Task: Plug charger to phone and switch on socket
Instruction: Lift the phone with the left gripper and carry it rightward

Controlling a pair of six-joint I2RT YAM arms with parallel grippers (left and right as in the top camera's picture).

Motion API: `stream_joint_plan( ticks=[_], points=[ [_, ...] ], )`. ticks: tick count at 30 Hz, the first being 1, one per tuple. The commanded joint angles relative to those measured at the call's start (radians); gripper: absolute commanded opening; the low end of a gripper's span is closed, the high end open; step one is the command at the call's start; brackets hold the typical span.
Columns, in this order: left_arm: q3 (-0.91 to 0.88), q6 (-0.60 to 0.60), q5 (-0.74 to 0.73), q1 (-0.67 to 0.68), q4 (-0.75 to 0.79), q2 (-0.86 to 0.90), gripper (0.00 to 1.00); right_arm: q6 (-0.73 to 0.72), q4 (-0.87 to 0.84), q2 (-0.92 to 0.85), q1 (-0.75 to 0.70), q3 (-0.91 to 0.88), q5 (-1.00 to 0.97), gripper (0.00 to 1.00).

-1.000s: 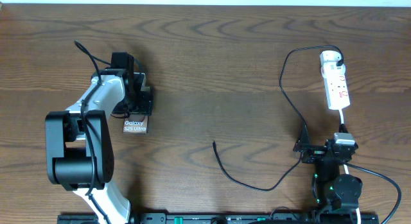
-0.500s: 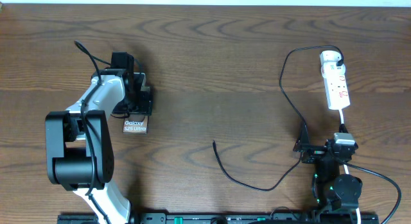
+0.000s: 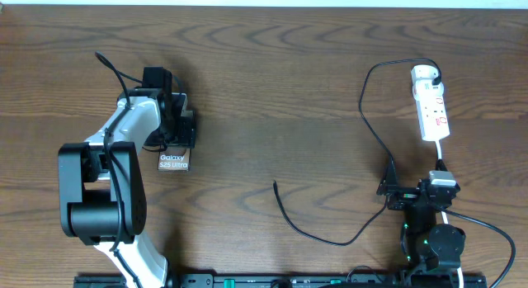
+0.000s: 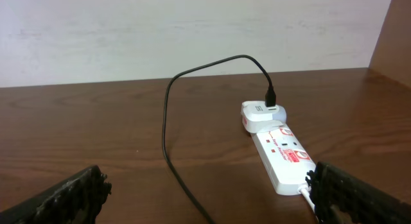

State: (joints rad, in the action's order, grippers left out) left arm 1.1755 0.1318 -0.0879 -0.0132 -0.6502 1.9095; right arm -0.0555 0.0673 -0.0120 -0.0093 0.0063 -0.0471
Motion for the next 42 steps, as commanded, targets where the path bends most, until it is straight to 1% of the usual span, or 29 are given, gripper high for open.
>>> stream_joint_plan(
  ticks=[1, 9, 17, 19, 23, 26, 28, 32, 35, 39, 42],
  points=[
    [0.024, 0.006, -0.009, -0.005, -0.004, 0.012, 0.07, 0.012, 0.004, 0.006, -0.006, -0.001, 0.001, 0.99],
    [0.069, 0.005, -0.01, -0.005, -0.053, -0.042, 0.07, 0.012, 0.004, 0.006, -0.006, -0.001, 0.001, 0.99],
    [0.071, -0.006, -0.01, -0.005, -0.055, -0.095, 0.07, 0.012, 0.004, 0.006, -0.006, -0.001, 0.001, 0.99],
    [0.071, -0.009, -0.038, -0.005, -0.059, -0.111, 0.07, 0.012, 0.004, 0.006, -0.006, -0.001, 0.001, 0.99],
    [0.071, -0.015, -0.149, -0.005, -0.068, -0.143, 0.07, 0.012, 0.004, 0.006, -0.006, -0.001, 0.001, 0.99],
    [0.071, -0.066, -0.257, -0.005, -0.072, -0.166, 0.07, 0.012, 0.004, 0.006, -0.006, -0.001, 0.001, 0.99],
    [0.072, -0.116, -0.337, -0.005, -0.071, -0.175, 0.07, 0.012, 0.004, 0.006, -0.006, -0.001, 0.001, 0.99],
    [0.072, -0.273, -0.512, -0.006, -0.071, -0.18, 0.07, 0.012, 0.004, 0.006, -0.006, -0.001, 0.001, 0.99],
    [0.072, -0.349, -0.649, -0.01, -0.069, -0.18, 0.07, 0.012, 0.004, 0.006, -0.006, -0.001, 0.001, 0.99],
    [0.072, -0.422, -0.803, -0.015, -0.067, -0.18, 0.07, 0.012, 0.004, 0.006, -0.006, -0.001, 0.001, 0.99],
    [0.072, -0.525, -0.894, -0.015, -0.065, -0.18, 0.08, 0.012, 0.004, 0.006, -0.006, -0.001, 0.001, 0.99]
  ],
)
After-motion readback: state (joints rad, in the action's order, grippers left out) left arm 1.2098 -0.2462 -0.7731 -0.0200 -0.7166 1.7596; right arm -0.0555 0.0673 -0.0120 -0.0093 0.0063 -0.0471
